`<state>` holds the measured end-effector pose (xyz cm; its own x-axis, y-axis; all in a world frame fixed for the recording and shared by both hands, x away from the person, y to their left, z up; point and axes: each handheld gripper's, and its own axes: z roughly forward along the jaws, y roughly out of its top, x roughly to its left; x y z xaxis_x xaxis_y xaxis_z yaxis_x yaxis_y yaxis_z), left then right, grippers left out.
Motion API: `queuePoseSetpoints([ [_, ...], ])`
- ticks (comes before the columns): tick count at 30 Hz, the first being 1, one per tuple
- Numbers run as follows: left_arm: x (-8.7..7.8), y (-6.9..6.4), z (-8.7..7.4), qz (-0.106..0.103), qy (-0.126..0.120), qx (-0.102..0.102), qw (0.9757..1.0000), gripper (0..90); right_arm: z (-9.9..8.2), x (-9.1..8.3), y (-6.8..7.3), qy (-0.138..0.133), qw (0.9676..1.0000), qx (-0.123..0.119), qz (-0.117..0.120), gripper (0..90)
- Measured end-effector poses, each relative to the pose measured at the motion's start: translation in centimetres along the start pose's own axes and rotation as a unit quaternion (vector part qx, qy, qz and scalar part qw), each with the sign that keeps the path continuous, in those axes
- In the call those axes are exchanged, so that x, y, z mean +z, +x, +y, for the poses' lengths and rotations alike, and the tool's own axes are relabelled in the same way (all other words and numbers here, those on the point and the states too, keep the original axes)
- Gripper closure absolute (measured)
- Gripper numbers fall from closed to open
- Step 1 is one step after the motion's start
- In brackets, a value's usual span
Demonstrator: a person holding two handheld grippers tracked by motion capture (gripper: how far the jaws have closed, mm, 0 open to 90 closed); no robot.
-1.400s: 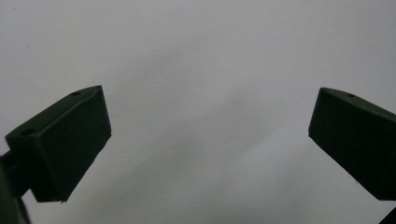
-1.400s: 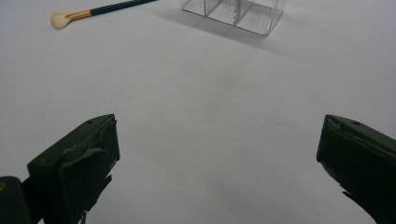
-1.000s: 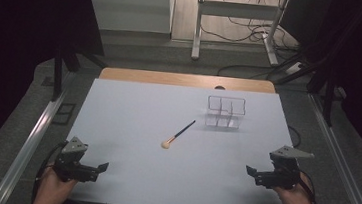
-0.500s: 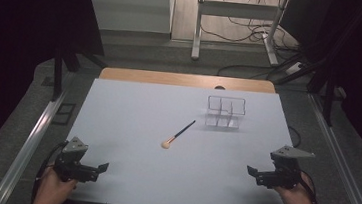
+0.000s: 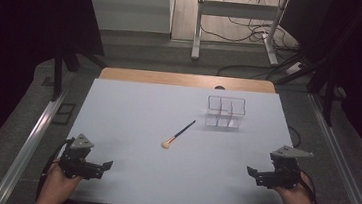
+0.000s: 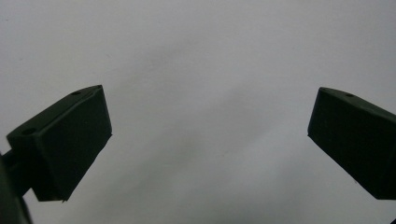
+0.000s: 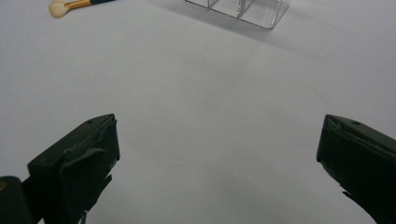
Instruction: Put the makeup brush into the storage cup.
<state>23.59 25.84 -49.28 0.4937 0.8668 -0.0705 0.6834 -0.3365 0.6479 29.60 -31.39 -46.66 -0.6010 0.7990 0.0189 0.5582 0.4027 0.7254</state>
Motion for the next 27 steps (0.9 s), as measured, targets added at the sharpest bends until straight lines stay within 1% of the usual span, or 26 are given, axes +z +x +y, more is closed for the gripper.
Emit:
queuePoseSetpoints([
  [6, 0.3, -0.1, 0.7, -0.007, -0.001, -0.004, 1.0, 0.5, 0.0, 0.0, -0.1, 0.0, 1.0, 0.0, 0.0, 0.0],
  [9, 0.6, -0.1, 1.1, -0.005, 0.002, -0.003, 1.0, 0.6, 0.0, 0.0, -0.2, 0.0, 1.0, 0.0, -0.001, 0.0],
  [12, 0.8, -0.2, 1.5, -0.004, -0.002, -0.005, 1.0, 0.6, 0.0, -0.1, -0.2, 0.0, 1.0, 0.001, -0.002, 0.0],
  [17, 1.2, -0.2, 2.2, -0.005, -0.007, -0.001, 1.0, 0.7, 0.0, -0.1, -0.3, -0.001, 1.0, 0.002, -0.004, 0.0],
  [20, 1.5, -0.3, 2.5, -0.002, -0.005, 0.005, 1.0, 0.7, 0.0, -0.1, -0.3, 0.0, 1.0, 0.001, -0.004, 0.0],
  [27, 2.0, -0.5, 3.2, -0.005, -0.001, 0.013, 0.9999, 0.7, -0.1, 0.1, -0.2, 0.005, 1.0, -0.002, -0.004, 0.0],
])
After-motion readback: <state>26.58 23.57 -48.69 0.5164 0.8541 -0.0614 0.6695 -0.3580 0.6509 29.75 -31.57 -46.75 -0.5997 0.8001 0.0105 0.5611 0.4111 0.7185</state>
